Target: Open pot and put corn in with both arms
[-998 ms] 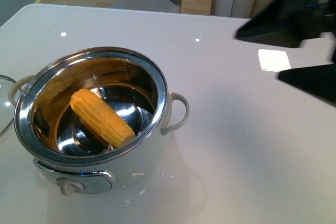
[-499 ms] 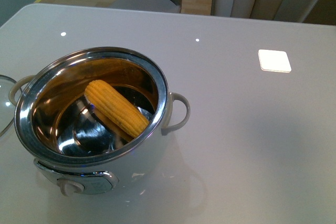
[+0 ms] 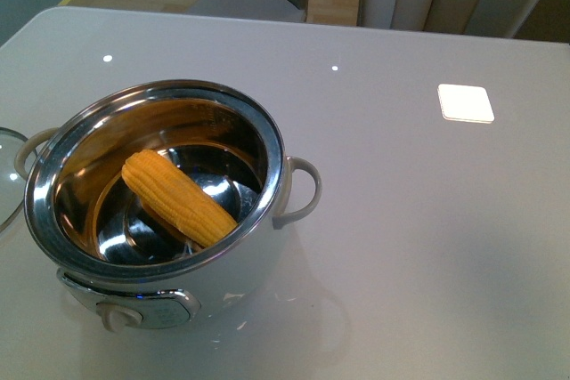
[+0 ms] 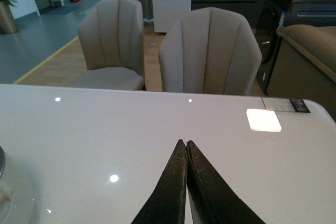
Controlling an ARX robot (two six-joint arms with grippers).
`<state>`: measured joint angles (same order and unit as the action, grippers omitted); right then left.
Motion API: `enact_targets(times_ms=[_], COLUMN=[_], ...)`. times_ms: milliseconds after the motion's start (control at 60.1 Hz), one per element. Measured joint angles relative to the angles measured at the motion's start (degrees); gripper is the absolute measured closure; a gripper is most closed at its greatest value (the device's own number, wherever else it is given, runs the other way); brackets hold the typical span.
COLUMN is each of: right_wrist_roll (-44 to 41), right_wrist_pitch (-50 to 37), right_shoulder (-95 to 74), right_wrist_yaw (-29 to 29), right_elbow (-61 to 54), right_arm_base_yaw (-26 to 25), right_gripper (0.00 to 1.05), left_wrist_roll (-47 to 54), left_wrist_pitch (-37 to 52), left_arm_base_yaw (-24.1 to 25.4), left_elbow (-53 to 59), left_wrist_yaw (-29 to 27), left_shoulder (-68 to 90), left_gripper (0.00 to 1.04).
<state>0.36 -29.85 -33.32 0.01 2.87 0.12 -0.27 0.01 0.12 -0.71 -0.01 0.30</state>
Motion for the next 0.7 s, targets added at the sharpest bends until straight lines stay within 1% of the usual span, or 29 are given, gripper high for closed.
enact_targets(times_ms=[50,83,116,399,699], right_wrist_roll=[0.0,-0.02,-0.02,-0.02,-0.02], right_wrist_pitch=[1.33,-0.13,0.28,8.83,15.28], right_shoulder=[2.03,2.56,3.21,12.17,18.84], right_wrist_yaw=[0.0,0.0,0.11,0.0,0.0], right_elbow=[-0.74,-1.88,-1.88,-1.9,-1.9], right_arm_base_yaw=[0.0,0.0,0.0,-0.02,-0.02], right_gripper=[1.03,1.03,1.03,1.03,1.03], left_wrist_roll=[0.0,0.0,0.0,0.0,0.0], left_wrist_pitch=[0.0,0.0,0.0,0.0,0.0], left_arm_base_yaw=[0.0,0.0,0.0,0.0,0.0], left_elbow=[0.0,0.0,0.0,0.0,0.0], left_wrist_yaw=[-0.02,-0.02,0.0,-0.02,-0.02], left_shoulder=[0.0,0.0,0.0,0.0,0.0], left_gripper=[0.07,0.07,0.07,0.07,0.07])
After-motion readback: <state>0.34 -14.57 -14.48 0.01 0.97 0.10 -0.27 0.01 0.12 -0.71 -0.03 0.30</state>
